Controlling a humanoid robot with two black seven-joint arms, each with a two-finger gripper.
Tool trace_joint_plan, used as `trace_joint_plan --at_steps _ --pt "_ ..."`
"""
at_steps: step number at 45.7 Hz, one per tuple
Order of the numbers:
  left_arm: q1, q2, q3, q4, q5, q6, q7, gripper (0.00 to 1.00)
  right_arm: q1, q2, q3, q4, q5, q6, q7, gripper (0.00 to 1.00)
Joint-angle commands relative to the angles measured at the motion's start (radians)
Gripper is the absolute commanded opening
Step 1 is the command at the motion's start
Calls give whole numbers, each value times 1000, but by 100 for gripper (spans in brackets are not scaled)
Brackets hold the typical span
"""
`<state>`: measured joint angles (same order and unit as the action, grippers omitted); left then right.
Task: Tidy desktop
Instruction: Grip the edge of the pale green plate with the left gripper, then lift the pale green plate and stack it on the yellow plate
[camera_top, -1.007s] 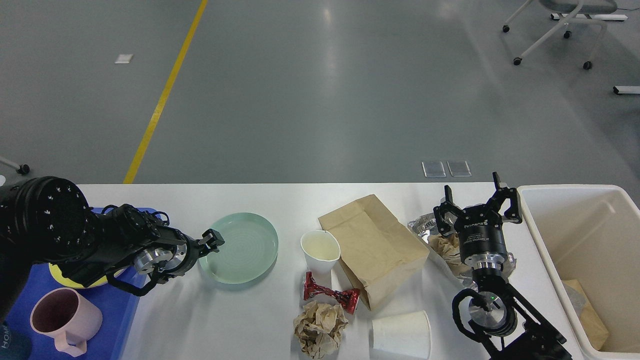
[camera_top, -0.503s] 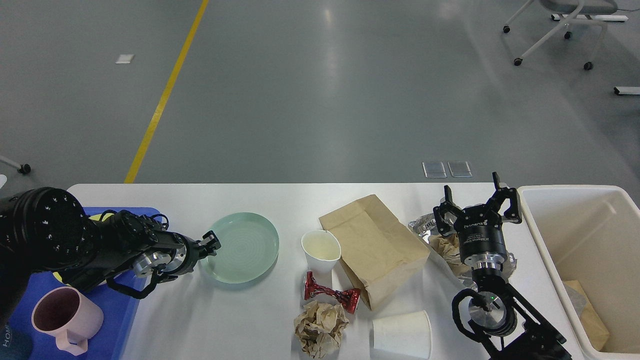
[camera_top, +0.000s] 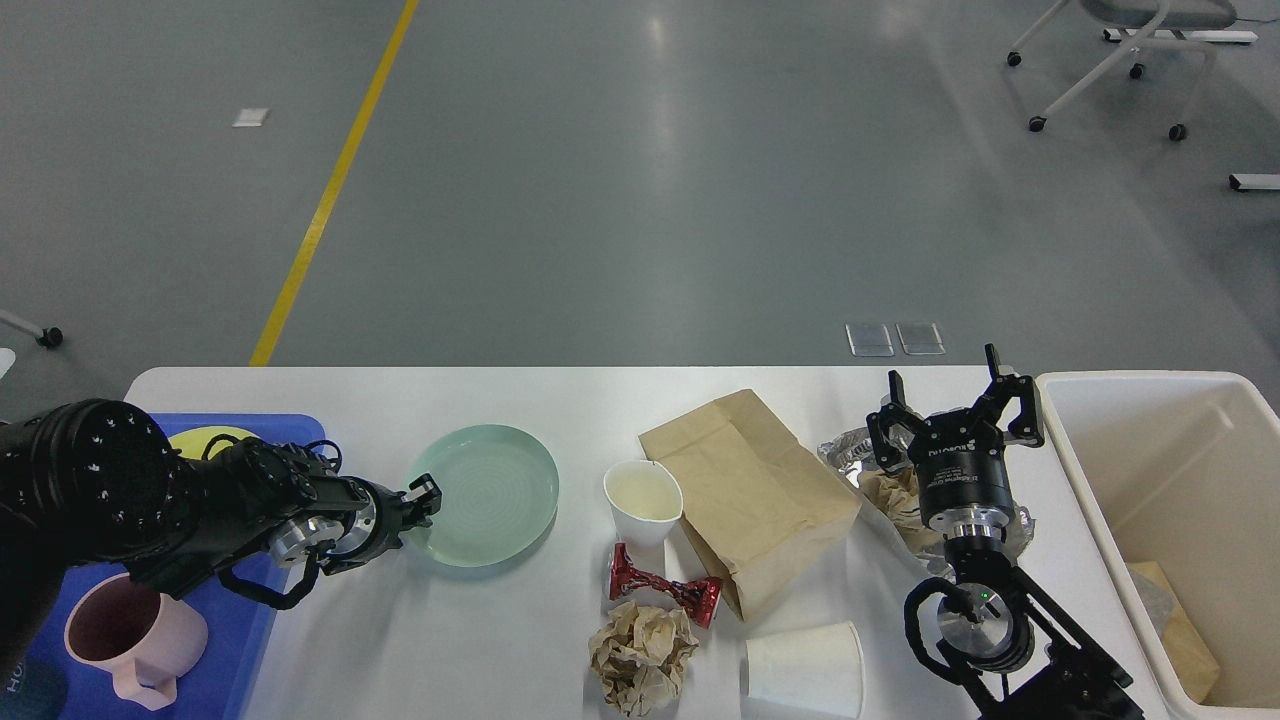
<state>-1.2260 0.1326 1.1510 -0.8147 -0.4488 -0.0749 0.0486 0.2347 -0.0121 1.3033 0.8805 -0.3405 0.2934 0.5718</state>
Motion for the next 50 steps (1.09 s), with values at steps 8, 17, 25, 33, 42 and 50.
trace_joint_plan --at_steps 8,17,25,33,42,50 --pt "-3 2 -4 0 13 -11 0 21 0 0 1 0 0 0 -1 100" --pt "-3 4 -5 0 25 -51 2 7 0 0 1 0 0 1 0 100" --pt "-3 8 -7 0 22 -59 10 0 0 0 -1 0 0 1 0 100" --pt "-9 9 -33 0 24 -62 13 0 0 1 1 0 0 0 0 100" --pt "-20 27 -45 -4 24 -109 16 0 0 0 1 0 0 1 0 100" --pt "-56 58 -45 -14 24 -175 16 0 0 0 1 0 0 1 0 100"
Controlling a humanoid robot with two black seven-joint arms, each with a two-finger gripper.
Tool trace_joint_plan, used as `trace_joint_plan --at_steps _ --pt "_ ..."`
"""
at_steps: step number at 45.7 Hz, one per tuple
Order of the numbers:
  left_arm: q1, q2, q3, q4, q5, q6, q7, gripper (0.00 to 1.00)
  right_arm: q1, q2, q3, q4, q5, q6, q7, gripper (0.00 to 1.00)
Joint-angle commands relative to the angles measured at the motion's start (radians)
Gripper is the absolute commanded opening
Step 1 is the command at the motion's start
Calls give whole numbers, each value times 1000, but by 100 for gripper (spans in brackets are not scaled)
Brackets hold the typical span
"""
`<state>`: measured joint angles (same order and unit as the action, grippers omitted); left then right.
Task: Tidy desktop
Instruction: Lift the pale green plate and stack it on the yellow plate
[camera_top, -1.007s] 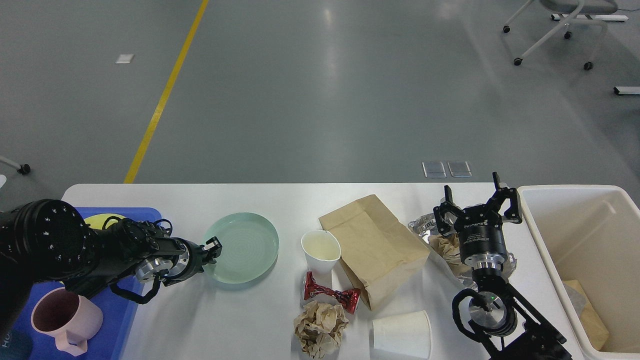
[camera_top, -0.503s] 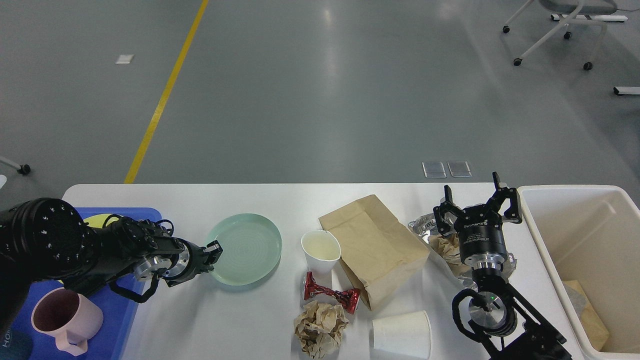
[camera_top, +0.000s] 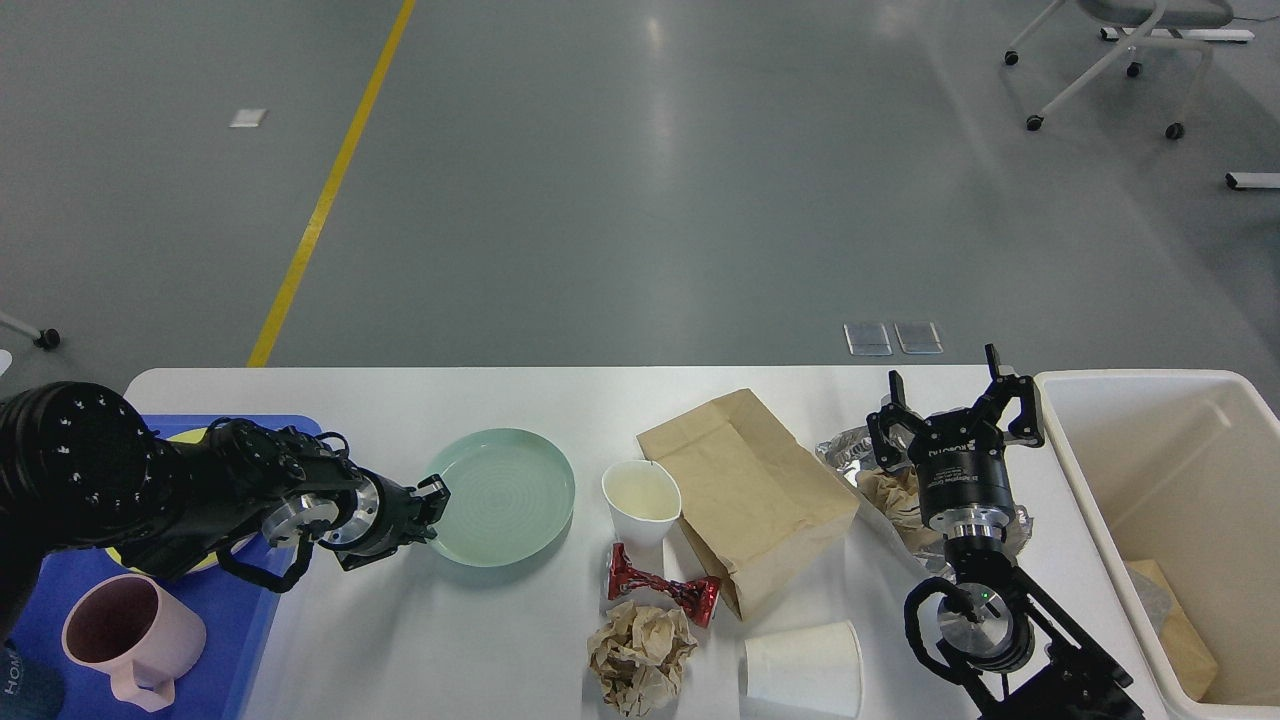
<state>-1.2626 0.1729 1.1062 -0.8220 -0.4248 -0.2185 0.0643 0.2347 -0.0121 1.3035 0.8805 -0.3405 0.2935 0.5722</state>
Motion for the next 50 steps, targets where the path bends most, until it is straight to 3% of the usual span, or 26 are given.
trace_joint_plan --at_steps 1,6,16,32,36,42,50 --pt "-24 20 0 -11 0 -35 0 0 0 0 0 0 0 0 0 100" --pt "-89 46 9 -80 0 -59 -1 0 0 0 0 0 0 0 0 100" --pt "-326 99 101 -333 0 -64 -4 0 0 0 0 0 0 0 0 100" --pt "-825 116 300 -749 -28 -68 -14 0 0 0 0 0 0 1 0 100" --pt "-932 112 340 -813 -55 -99 -14 0 0 0 -1 0 0 1 0 100" --pt "-1086 100 400 -861 -86 -220 -12 0 0 0 0 0 0 0 0 100" --pt "-1124 102 451 -864 -112 -249 -15 0 0 0 -1 0 0 0 0 100"
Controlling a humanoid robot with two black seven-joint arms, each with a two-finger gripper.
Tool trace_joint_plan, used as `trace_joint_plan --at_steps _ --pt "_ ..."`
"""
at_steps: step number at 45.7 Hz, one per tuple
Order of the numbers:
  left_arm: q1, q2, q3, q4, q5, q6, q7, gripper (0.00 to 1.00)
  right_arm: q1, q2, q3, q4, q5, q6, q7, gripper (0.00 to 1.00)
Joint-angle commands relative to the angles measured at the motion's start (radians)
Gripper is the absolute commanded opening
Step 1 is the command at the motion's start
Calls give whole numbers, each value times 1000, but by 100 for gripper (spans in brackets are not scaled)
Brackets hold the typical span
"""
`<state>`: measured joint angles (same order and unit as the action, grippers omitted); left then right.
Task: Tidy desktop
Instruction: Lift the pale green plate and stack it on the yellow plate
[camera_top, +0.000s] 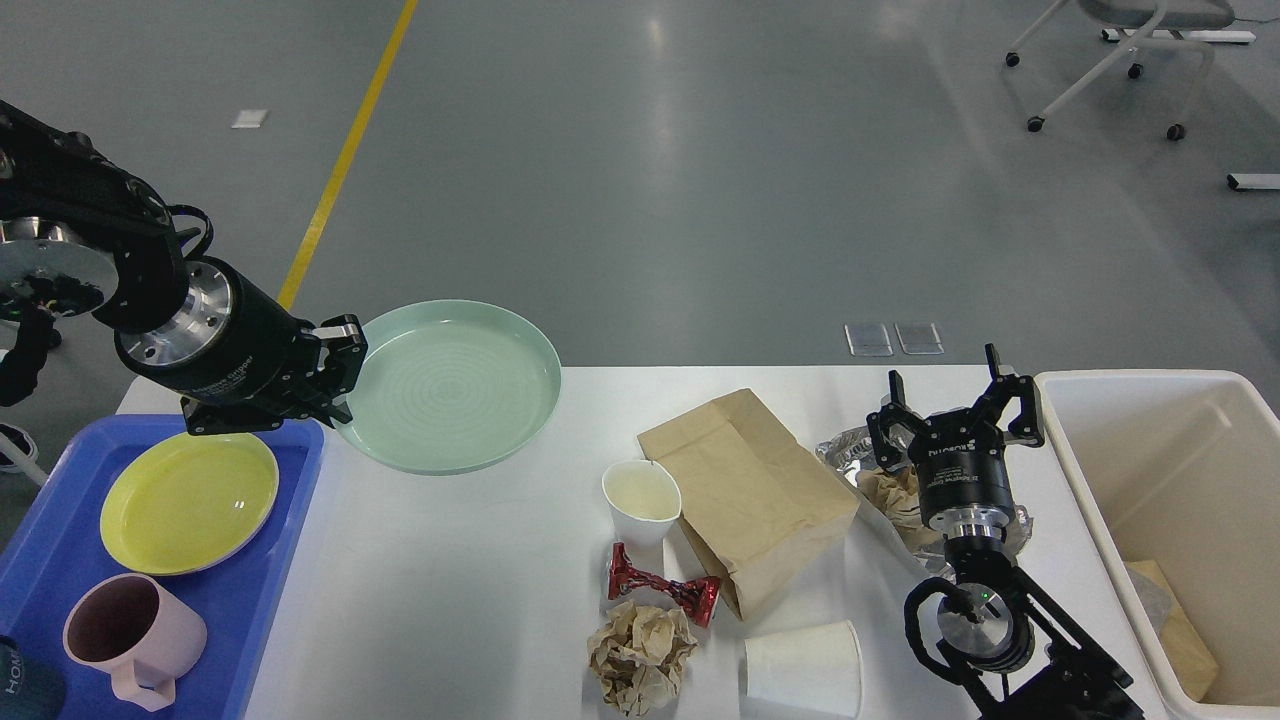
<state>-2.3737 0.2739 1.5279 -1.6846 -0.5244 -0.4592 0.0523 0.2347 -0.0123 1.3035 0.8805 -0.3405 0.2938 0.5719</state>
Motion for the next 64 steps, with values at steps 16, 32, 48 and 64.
trace_joint_plan --at_steps 16,32,48,64 --pt "183 177 201 152 -68 -1 -46 0 0 0 0 0 0 -1 0 100" --pt "588 493 118 575 -65 2 -32 0 0 0 -1 0 0 1 0 100" --pt "1143 495 -313 965 -65 30 121 0 0 0 0 0 0 1 0 100" --pt "1231 458 -451 1037 -65 77 175 0 0 0 0 0 0 1 0 100"
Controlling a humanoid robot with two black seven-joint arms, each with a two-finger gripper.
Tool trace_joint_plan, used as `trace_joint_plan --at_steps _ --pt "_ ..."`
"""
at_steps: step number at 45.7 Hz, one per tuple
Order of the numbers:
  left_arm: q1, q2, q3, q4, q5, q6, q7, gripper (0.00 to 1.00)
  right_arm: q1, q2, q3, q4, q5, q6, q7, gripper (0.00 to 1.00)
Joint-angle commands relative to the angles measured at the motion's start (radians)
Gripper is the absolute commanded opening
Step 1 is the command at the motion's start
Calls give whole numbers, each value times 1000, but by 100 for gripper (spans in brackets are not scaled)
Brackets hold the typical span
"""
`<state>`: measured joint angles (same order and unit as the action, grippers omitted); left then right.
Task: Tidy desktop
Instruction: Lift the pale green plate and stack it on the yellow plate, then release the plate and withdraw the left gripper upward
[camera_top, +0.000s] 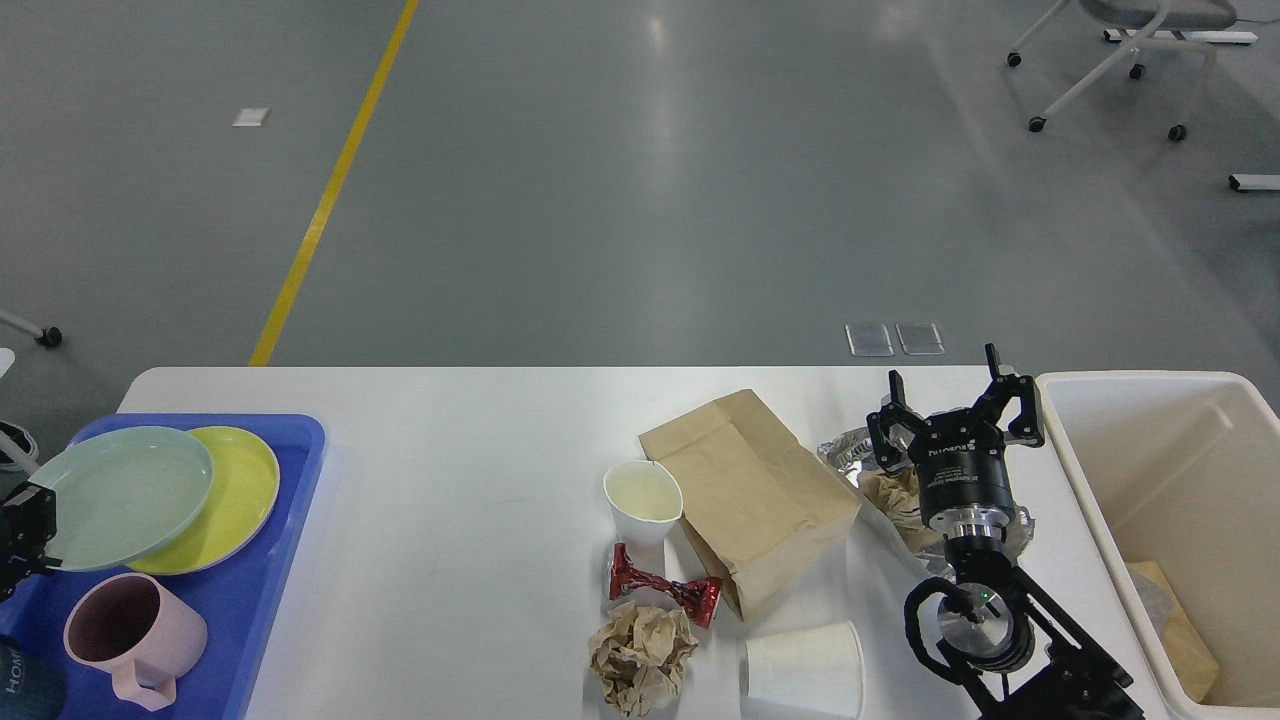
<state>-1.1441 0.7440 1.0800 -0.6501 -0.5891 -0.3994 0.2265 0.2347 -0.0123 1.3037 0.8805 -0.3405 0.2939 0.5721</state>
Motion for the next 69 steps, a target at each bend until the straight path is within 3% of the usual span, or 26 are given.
trace_joint_plan --at_steps 1,13,28,31,34,40,45,59,69 --pt "1 -14 -3 3 0 21 0 0 0 0 -1 0 0 -1 0 100" --pt "1 -86 -3 6 2 59 28 0 0 0 0 0 0 1 0 100" --pt "1 -100 -3 6 0 62 25 0 0 0 0 0 0 -1 0 100" --pt "3 -100 -2 6 2 68 27 9 0 0 0 0 0 -1 0 100" --pt "3 -100 0 6 3 88 28 28 0 0 -1 0 0 -1 0 100" --pt "3 -100 -2 4 5 152 28 57 0 0 0 0 0 1 0 100" --pt "3 -100 -2 3 9 160 27 75 0 0 0 0 0 -1 0 100" --pt "-42 -89 11 -11 35 143 28 92 0 0 -1 0 0 1 0 100" --pt "-149 -43 90 -34 58 139 28 95 0 0 0 0 0 1 0 100"
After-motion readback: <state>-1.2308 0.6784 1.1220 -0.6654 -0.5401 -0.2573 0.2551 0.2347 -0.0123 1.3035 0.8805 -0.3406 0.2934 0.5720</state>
